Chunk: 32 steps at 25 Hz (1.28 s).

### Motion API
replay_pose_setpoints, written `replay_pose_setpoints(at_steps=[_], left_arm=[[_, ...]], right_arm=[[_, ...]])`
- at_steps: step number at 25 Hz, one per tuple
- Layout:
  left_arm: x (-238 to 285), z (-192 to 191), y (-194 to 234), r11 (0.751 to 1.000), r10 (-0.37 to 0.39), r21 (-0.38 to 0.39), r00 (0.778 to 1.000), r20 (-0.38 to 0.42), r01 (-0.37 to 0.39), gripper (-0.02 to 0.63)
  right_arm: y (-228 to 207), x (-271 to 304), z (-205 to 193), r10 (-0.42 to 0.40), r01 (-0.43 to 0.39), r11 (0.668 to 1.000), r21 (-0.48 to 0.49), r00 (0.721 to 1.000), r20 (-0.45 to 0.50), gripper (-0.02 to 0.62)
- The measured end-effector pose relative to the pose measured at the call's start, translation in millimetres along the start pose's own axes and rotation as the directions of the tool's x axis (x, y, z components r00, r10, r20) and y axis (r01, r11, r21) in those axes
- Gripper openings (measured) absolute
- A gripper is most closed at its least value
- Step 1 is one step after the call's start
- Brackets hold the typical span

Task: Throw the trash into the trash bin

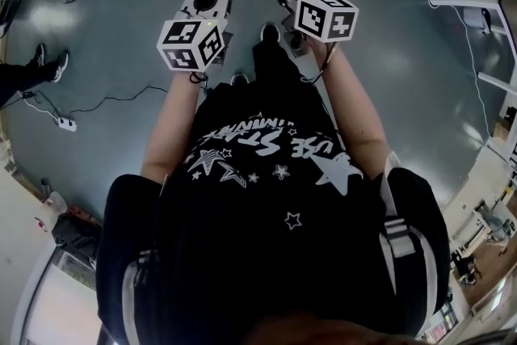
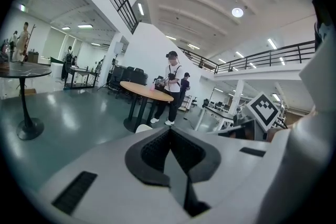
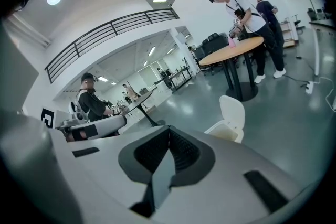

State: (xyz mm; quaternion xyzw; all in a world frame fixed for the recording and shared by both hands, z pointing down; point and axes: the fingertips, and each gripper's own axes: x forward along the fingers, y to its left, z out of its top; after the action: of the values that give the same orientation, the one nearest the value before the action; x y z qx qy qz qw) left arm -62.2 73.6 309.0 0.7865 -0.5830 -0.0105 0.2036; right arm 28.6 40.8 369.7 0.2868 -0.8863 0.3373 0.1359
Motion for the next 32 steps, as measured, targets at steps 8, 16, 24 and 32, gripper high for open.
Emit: replay_pose_setpoints(at_steps=[8, 16, 24, 32], left_arm=[[-48, -9, -32, 0.998, -0.05, 0.023, 0.999, 0.021, 0.05, 0.011], [-83, -20, -43, 0.996, -0.077, 0.036, 0.997, 0.024, 0.076, 0.011], [-101, -17, -45, 0.995, -0.096, 0.035, 0.994, 0.042, 0.095, 0.011], [-113, -17, -53, 0.992, -0.119, 0.037, 0.992, 0.047, 0.117, 0.011]], right_arm=[[31, -45, -35, -0.024, 0.024, 1.0, -0.004, 0.999, 0.036, 0.006], [56, -67, -60, -0.037, 0.038, 0.999, -0.02, 0.998, 0.053, 0.006], [76, -75, -74, -0.058, 0.061, 0.996, -0.064, 0.997, 0.046, 0.006], [81, -94, -73, -0.083, 0.089, 0.994, -0.066, 0.993, 0.089, 0.006]])
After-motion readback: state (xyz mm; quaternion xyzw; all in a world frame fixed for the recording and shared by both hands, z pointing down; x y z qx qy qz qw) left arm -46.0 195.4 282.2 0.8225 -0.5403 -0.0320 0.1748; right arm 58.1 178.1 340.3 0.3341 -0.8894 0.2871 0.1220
